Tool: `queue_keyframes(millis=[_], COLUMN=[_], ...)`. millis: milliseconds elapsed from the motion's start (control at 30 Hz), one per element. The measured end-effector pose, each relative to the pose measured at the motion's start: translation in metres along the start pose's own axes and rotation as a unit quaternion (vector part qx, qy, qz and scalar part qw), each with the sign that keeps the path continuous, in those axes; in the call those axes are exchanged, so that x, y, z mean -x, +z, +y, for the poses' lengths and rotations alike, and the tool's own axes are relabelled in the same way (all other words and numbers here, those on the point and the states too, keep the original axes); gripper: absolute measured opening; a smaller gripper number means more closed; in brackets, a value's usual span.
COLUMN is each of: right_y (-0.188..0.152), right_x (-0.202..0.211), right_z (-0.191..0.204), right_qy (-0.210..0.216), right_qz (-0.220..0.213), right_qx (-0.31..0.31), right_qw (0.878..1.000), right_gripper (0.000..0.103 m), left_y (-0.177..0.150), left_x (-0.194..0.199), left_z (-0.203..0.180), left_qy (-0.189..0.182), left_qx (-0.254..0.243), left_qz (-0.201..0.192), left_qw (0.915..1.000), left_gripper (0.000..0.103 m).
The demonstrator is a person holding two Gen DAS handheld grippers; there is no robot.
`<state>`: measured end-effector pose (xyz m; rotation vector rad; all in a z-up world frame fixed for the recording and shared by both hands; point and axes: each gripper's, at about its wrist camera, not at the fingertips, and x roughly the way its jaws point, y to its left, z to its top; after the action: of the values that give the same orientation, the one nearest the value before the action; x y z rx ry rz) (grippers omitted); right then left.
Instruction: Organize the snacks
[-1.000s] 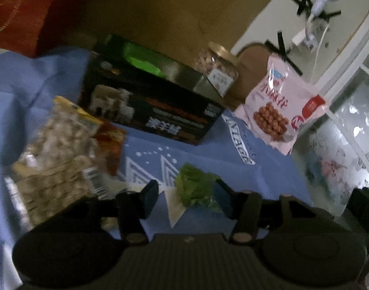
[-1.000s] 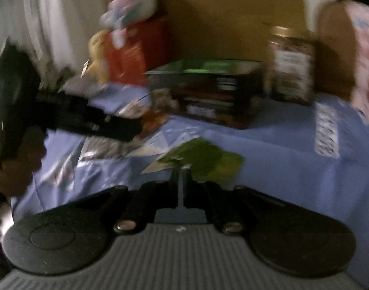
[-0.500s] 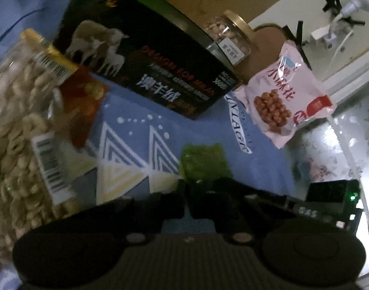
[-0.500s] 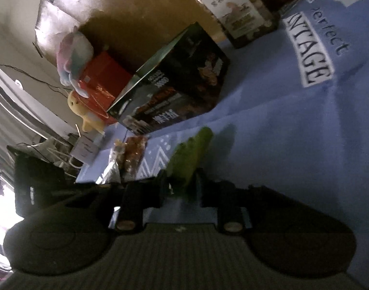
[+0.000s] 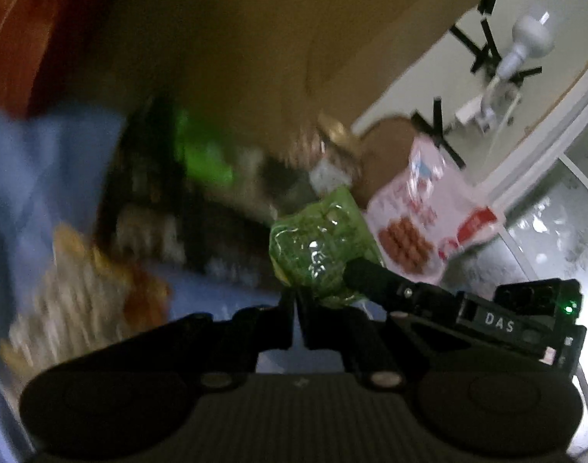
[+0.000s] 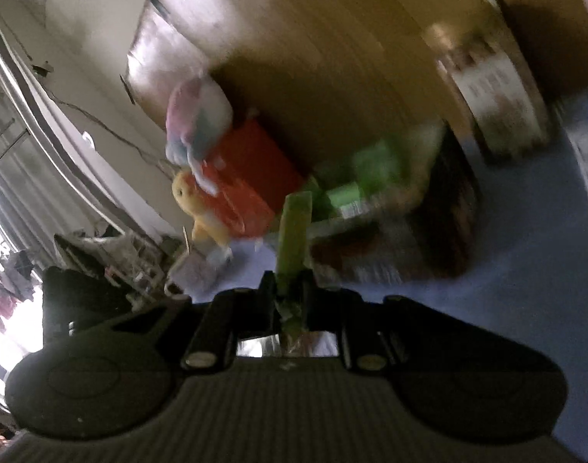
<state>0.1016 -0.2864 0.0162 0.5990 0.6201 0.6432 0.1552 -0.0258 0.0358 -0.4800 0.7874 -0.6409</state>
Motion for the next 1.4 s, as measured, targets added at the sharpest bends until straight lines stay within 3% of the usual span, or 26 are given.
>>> queue_keyframes(millis=[167, 267, 333, 433, 633, 767, 867, 933, 1000, 1033, 1100, 1167, 1267, 1333, 1400], right_y=[0.036, 0.048, 0.049, 0.036, 0.019, 0.001, -0.018, -0.034, -0.050, -0.057, -0.066, -0.070, -0.076, -0.080, -0.086], right_x=[-0.043, -0.062, -0.067, -0.064, -0.032, -0.021, -0.032, -0.048, -0.065, -0.073, -0.085, -0.092, -0.091, -0.091, -0.086], right_z=[0.009, 0.009, 0.004, 0.008, 0.019, 0.033, 0.036, 0.035, 0.033, 0.033, 0.032, 0.028, 0.036, 0.039, 0.043], right_qy=[-0.018, -0.065, -0.100, -0.201, -0.250, -0.198, -0.117, -0.066, -0.053, -0.054, -0.054, -0.038, -0.018, -0.008, 0.005], right_qz=[-0.022, -0.035, -0.034, -0.062, -0.133, -0.122, -0.042, 0.027, 0.076, 0.094, 0.120, 0.131, 0.144, 0.156, 0.157], right_qx=[0.035, 0.064, 0.075, 0.155, 0.194, 0.178, 0.145, 0.119, 0.105, 0.104, 0.102, 0.088, 0.085, 0.081, 0.079], right_qw=[0.999, 0.995, 0.992, 0.965, 0.939, 0.956, 0.982, 0.990, 0.990, 0.989, 0.986, 0.987, 0.986, 0.984, 0.984], right_gripper=[0.016, 0.016, 0.018, 0.033, 0.039, 0.039, 0.048, 0.048, 0.048, 0.048, 0.049, 0.050, 0.043, 0.034, 0.033], left_y=[0.046, 0.053, 0.052, 0.048, 0.031, 0.003, -0.029, -0.048, -0.066, -0.074, -0.087, -0.100, -0.113, -0.113, -0.113], left_x=[-0.021, -0.042, -0.054, -0.051, 0.004, 0.059, 0.091, 0.102, 0.111, 0.115, 0.118, 0.113, 0.106, 0.104, 0.100], left_z=[0.013, 0.021, 0.022, 0.022, 0.032, 0.051, 0.072, 0.085, 0.095, 0.099, 0.106, 0.111, 0.107, 0.106, 0.106], left_qy=[0.039, 0.046, 0.051, 0.043, 0.049, 0.102, 0.131, 0.128, 0.117, 0.106, 0.081, 0.064, 0.058, 0.063, 0.058], left_qx=[-0.014, -0.002, -0.008, -0.007, 0.006, 0.011, 0.035, 0.059, 0.082, 0.096, 0.122, 0.135, 0.117, 0.118, 0.129], left_qz=[-0.018, -0.001, 0.003, -0.008, -0.054, -0.086, -0.085, -0.072, -0.064, -0.063, -0.060, -0.050, -0.070, -0.074, -0.067], left_qw=[0.9990, 0.9989, 0.9987, 0.9990, 0.9974, 0.9910, 0.9871, 0.9873, 0.9877, 0.9877, 0.9874, 0.9876, 0.9890, 0.9883, 0.9876], left_gripper=[0.007, 0.007, 0.013, 0.020, 0.022, 0.025, 0.029, 0.030, 0.033, 0.039, 0.047, 0.047, 0.043, 0.033, 0.027])
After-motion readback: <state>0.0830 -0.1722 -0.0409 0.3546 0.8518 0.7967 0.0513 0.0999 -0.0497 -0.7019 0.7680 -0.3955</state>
